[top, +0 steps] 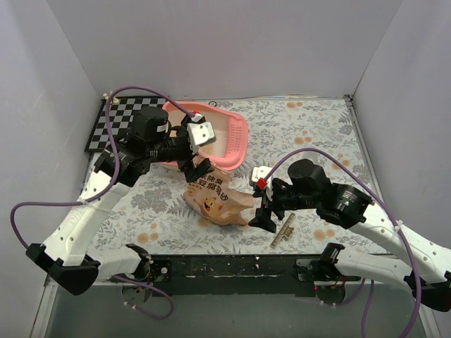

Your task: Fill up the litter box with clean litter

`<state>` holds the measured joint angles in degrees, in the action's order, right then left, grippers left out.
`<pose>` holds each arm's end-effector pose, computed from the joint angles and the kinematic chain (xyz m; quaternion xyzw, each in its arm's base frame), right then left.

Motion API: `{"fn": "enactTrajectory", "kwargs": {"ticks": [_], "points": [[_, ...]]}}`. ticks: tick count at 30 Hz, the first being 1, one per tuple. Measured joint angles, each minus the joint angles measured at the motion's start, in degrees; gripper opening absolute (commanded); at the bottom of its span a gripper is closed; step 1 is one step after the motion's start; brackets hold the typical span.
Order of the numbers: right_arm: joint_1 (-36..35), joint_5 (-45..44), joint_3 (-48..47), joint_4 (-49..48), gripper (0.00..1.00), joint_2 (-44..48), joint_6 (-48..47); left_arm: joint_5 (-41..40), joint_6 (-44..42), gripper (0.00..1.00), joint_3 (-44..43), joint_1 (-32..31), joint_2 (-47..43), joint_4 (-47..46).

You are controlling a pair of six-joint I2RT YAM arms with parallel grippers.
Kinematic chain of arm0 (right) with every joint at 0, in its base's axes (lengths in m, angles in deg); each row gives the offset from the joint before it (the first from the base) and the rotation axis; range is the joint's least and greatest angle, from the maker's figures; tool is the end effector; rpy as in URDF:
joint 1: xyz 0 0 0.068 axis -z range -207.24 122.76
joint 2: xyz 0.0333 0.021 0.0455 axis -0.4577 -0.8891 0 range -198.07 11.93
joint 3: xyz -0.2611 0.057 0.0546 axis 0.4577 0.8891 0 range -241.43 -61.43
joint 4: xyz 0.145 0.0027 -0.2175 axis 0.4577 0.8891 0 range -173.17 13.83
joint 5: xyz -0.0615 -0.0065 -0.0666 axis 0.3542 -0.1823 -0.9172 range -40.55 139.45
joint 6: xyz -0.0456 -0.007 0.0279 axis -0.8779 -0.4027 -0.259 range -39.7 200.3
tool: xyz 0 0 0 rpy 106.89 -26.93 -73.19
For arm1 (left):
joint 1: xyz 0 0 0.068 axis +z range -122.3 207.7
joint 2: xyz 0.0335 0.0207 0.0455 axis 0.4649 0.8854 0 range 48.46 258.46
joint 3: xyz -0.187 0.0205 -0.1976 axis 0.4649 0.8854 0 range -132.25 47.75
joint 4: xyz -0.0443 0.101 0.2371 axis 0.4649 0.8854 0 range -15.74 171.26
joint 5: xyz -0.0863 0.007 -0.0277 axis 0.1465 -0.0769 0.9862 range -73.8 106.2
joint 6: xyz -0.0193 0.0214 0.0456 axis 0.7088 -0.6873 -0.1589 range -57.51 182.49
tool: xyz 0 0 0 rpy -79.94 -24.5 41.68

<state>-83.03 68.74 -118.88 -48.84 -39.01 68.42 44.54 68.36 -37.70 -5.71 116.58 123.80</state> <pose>0.0946 0.1599 0.3557 -0.5419 0.6531 0.3234 0.4186 0.1801 -0.1390 0.4326 0.3169 0.7963 -0.3594 0.3692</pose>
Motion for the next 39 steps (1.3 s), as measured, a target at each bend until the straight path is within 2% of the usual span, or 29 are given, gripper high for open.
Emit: {"fn": "enactTrajectory", "kwargs": {"ticks": [15, 26, 27, 29, 33, 34, 39], "points": [[0.0, 0.2, 0.24, 0.0, 0.95, 0.0, -0.02, -1.62, -1.64, 0.98, 0.11, -0.52, 3.48, 1.11], [0.0, 0.37, 1.25, -0.13, 0.95, 0.26, 0.17, -1.62, -2.25, 0.97, 9.31, -0.52, 6.69, -2.05], [0.0, 0.37, 1.27, -0.13, 0.95, 0.26, 0.17, -1.62, -2.25, 0.91, 9.94, -0.52, 6.67, -2.05], [-0.02, 0.37, 1.31, -0.17, 0.95, 0.26, 0.2, -1.68, -2.1, 0.7, 10.97, -0.52, 6.67, -2.01], [-0.11, 0.26, 1.33, -0.17, 0.95, 0.17, 0.39, -2.62, -1.44, 0.1, 13.42, -0.52, 5.53, -2.45], [-0.11, 0.11, 1.33, -0.17, 0.95, 0.02, 0.46, -3.08, -1.27, 0.0, 14.53, -0.52, 4.66, -2.89], [-0.11, -2.4, 0.83, 0.15, 0.95, -2.8, 1.33, -6.73, 1.27, 0.0, 21.33, -0.55, -1.7, -6.97]]}}
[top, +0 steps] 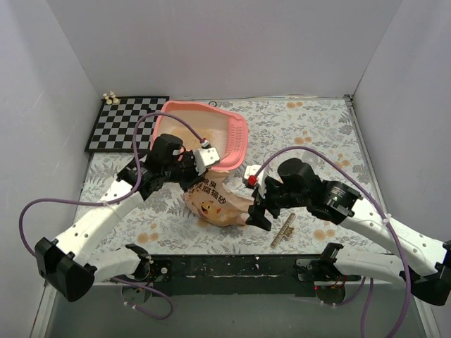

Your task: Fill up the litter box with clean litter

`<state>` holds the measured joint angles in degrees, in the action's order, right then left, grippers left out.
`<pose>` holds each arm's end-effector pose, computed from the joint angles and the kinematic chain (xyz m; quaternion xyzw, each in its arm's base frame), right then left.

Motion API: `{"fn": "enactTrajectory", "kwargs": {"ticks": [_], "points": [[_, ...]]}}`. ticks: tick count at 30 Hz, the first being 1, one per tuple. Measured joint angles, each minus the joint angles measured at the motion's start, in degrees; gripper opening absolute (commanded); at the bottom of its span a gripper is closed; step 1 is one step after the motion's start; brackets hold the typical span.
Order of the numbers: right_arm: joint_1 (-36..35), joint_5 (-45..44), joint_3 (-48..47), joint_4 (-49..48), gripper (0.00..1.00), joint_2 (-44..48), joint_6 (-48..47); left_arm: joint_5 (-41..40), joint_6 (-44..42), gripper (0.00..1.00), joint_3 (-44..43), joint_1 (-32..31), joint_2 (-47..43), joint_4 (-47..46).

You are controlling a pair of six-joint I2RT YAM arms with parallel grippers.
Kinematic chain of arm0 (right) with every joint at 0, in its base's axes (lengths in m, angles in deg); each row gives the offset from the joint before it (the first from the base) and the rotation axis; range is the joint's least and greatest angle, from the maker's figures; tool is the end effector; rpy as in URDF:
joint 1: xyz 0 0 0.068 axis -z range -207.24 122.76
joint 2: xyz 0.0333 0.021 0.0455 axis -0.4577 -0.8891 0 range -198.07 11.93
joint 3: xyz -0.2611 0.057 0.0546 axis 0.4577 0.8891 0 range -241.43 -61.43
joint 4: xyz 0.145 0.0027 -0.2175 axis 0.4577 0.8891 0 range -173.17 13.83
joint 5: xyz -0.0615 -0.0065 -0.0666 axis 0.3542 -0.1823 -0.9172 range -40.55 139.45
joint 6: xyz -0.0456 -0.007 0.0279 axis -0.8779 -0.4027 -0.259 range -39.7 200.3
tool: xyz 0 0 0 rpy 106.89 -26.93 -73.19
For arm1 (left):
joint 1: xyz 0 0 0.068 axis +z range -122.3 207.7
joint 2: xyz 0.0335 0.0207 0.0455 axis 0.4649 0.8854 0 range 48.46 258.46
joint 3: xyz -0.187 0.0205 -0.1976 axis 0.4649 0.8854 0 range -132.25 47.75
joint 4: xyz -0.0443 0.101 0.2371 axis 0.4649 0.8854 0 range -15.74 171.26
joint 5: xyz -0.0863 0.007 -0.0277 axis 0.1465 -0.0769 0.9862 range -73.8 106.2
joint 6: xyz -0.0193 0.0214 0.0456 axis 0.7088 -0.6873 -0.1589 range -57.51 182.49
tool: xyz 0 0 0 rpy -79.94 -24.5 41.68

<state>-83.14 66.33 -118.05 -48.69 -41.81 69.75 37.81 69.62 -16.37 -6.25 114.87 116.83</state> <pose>0.1023 0.1694 0.3420 -0.5330 0.6830 0.3042 0.3960 0.1898 -0.1435 0.3301 0.2803 0.8656 -0.2945 0.2923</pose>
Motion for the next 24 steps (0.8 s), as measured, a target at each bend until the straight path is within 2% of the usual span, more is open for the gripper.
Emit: {"fn": "enactTrajectory", "kwargs": {"ticks": [7, 11, 14, 18, 20, 21, 23, 24], "points": [[0.0, -6.49, -5.09, 0.83, 0.94, -8.24, 1.68, -8.5, 6.58, 0.0, 11.52, -0.72, -12.59, -10.36], [0.0, -8.74, -8.85, 1.7, 0.93, -11.43, 1.88, -14.51, 7.93, 0.0, 15.67, -0.74, -19.76, -12.59], [0.0, -9.46, -13.03, 2.47, 0.89, -13.84, 1.53, -17.57, 8.59, 0.0, 15.98, -0.59, -21.66, -12.57], [0.0, -9.44, -18.86, 2.69, 0.82, -16.94, -0.22, -16.44, 10.45, 0.0, 17.9, 0.11, -23.58, -13.94], [0.0, -9.49, -20.04, 2.47, 0.67, -18.08, -1.44, -15.19, 11.98, 0.0, 20.81, 0.15, -25.7, -16.46], [0.0, -9.49, -20.26, 2.43, 0.52, -18.69, -2.08, -14.64, 12.66, 0.0, 22.05, 0.15, -26.84, -17.35], [0.04, -9.57, -20.68, 2.38, 0.15, -20.48, -3.3, -13.27, 14.6, 0.0, 25.11, 0.15, -30.05, -19.43], [0.17, -9.57, -20.94, 2.38, 0.04, -21.7, -3.85, -12.72, 15.58, 0.0, 26.4, 0.15, -31.71, -20.33]]}}
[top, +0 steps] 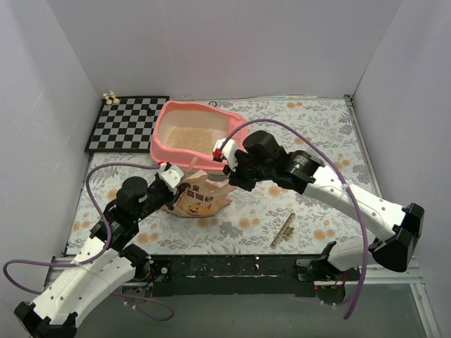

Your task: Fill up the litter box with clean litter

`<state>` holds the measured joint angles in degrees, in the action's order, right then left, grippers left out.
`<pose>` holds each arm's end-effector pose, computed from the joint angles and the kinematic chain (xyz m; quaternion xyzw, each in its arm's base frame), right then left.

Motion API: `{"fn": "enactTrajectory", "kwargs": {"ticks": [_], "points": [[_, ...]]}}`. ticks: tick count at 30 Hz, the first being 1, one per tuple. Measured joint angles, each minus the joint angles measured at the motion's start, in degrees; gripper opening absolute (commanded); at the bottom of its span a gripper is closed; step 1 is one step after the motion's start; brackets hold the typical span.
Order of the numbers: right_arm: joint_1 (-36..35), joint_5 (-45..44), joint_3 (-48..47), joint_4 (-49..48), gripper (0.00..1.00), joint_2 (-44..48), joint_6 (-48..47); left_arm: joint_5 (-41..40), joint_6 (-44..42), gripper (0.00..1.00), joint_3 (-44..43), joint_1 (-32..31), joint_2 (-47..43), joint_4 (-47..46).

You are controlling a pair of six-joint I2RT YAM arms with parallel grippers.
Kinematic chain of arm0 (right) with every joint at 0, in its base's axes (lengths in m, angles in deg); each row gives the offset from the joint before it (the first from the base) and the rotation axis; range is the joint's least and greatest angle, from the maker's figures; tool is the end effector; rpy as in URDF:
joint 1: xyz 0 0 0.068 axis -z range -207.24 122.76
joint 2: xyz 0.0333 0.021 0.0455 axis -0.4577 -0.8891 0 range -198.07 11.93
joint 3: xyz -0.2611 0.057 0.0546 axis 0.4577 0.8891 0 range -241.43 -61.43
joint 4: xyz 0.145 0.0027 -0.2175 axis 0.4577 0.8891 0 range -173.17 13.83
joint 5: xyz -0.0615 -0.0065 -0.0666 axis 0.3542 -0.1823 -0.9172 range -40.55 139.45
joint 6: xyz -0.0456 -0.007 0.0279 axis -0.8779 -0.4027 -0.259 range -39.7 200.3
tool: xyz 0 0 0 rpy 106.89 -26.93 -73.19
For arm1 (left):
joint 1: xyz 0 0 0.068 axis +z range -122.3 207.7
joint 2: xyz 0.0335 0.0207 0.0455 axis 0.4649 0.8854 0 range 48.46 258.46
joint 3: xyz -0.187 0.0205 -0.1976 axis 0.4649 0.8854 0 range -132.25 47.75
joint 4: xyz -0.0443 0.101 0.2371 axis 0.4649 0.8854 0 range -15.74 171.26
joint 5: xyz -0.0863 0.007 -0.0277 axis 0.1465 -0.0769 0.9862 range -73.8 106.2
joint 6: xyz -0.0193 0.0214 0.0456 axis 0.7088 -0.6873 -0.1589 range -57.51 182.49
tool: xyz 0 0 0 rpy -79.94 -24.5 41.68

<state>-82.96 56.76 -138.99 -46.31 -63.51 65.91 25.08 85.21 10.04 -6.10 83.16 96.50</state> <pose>0.1575 0.2389 0.3758 -0.5320 0.7068 0.2162 0.4132 0.1196 -0.0867 0.3007 0.1231 0.8047 -0.3290 0.4787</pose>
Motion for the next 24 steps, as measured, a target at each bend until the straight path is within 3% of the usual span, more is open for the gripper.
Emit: {"fn": "enactTrajectory", "kwargs": {"ticks": [9, 24], "points": [[0.76, 4.55, -0.57, -1.25, 0.01, -9.09, -2.69, 3.17, 6.51, 0.0, 7.02, 0.04, -13.73, -0.31], [0.35, 16.31, -5.53, -0.74, 0.01, -13.77, -6.23, 3.85, 8.81, 0.0, 9.94, -0.07, -20.48, 1.31]]}}
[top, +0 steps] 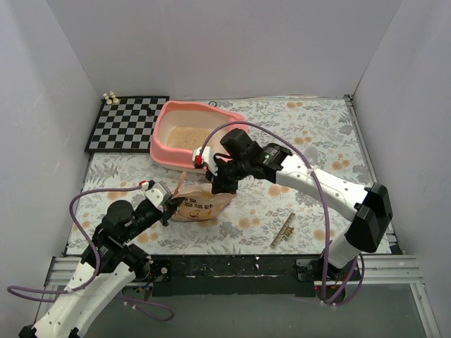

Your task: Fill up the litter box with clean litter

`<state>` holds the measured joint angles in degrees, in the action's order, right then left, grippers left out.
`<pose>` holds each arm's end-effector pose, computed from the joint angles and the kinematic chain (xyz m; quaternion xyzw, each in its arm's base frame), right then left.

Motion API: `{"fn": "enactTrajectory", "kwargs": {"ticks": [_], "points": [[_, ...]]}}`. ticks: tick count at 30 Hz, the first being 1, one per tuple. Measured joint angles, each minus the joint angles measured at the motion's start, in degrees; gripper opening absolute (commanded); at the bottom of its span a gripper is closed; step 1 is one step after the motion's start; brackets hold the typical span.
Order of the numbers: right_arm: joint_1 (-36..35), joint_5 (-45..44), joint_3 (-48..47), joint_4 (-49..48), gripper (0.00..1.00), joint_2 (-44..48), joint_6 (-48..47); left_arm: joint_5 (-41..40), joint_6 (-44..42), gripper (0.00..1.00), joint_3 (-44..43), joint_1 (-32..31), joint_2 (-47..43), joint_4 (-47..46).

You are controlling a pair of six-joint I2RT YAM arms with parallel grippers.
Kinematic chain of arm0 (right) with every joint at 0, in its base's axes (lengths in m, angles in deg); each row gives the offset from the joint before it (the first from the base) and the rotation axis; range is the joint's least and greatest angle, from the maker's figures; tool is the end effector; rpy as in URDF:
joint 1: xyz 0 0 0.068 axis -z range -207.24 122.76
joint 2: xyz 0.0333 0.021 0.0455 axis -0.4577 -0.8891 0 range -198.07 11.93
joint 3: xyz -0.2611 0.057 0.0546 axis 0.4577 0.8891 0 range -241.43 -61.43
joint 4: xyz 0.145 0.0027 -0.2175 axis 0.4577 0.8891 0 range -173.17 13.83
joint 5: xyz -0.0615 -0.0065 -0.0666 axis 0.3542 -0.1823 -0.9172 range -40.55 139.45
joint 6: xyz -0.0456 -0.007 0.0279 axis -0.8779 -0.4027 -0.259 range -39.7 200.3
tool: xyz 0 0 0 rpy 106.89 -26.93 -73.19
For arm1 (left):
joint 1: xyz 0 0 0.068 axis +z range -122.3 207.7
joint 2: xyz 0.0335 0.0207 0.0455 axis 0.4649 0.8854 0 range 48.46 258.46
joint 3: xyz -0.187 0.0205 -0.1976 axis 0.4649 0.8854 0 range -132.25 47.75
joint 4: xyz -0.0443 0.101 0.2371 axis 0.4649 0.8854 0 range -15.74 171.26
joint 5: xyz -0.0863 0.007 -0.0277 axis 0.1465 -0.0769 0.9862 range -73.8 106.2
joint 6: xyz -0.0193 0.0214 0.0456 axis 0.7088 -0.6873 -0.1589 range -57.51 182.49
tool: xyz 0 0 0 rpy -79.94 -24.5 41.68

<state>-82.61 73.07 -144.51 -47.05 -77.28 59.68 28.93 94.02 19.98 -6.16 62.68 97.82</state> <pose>0.1846 0.2922 0.3393 -0.6163 0.6544 0.2969 0.3223 0.0748 -0.0596 0.2752 0.0867 0.7597 -0.4166 0.4917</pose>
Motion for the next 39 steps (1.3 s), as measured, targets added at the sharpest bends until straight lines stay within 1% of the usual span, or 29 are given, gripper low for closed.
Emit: {"fn": "enactTrajectory", "kwargs": {"ticks": [7, 21, 27, 33, 34, 35, 36, 37, 38, 39], "points": [[-1.05, 1.38, -2.34, 1.62, 0.01, -5.57, -1.27, 0.2, 0.26, 0.0, 0.22, 0.0, -0.57, -0.02], [-3.17, 5.05, -2.64, 4.46, 0.01, -5.75, -3.54, 0.35, 0.26, 0.0, 0.76, -0.07, -1.33, -0.26], [-3.96, 4.11, -2.62, 3.06, 0.01, -6.71, -1.66, 0.17, 0.35, 0.0, 1.18, -0.07, -2.84, 0.02], [-4.37, 3.1, -2.58, -0.52, 0.01, -11.58, 0.63, 0.17, 0.39, 0.0, 1.31, -0.11, -3.41, 0.5], [-4.39, 3.08, -2.56, -0.57, 0.09, -12.35, 0.85, 0.2, 0.42, 0.0, 1.44, -0.11, -3.45, 0.42], [-4.5, 3.08, -2.56, -0.59, 0.25, -13.16, 0.98, 0.2, 0.42, 0.0, 1.57, -0.11, -3.48, 0.37], [-4.63, 3.06, -2.51, -0.63, 0.43, -13.53, 1.16, 0.17, 0.44, 0.01, 1.62, -0.11, -3.48, 0.28], [-4.74, 2.86, -2.43, -0.7, 0.56, -13.79, 1.31, 0.17, 0.44, 0.05, 1.68, -0.11, -3.48, 0.2], [-4.76, 2.43, -2.32, -0.74, 0.64, -13.81, 1.95, 0.17, 0.46, 0.1, 1.75, -0.11, -3.52, 0.17], [-4.87, 1.81, -2.16, -1.16, 0.69, -13.81, 2.21, 0.33, 0.5, 0.15, 1.84, -0.11, -3.52, 0.17]]}}
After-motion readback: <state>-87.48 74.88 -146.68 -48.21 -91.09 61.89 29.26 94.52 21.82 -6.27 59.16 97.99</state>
